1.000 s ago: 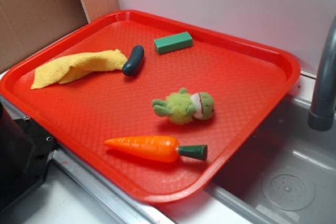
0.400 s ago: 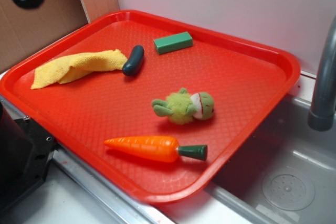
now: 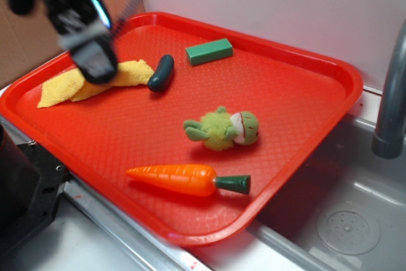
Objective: Grab the carrot.
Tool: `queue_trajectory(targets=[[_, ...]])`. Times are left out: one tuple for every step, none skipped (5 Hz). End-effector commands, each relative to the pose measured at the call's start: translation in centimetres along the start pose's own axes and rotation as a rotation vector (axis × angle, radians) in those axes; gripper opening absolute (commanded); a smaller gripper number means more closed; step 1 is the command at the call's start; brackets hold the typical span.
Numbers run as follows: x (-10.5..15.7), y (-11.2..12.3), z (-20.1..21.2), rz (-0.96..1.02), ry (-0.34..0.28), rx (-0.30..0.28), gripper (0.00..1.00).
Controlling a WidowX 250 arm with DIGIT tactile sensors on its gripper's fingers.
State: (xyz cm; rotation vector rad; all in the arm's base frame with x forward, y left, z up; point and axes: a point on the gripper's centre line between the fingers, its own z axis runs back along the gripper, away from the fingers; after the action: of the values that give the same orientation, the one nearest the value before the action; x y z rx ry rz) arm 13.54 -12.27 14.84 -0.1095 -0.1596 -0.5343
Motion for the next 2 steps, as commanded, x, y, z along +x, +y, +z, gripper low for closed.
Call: queue_trajectory(targets=[[0.7,-2.0,-5.8,-0.087,0.02,0.0,1.0],[0.2,-2.2,-9.2,-0.155,0.062,-0.026,1.0]])
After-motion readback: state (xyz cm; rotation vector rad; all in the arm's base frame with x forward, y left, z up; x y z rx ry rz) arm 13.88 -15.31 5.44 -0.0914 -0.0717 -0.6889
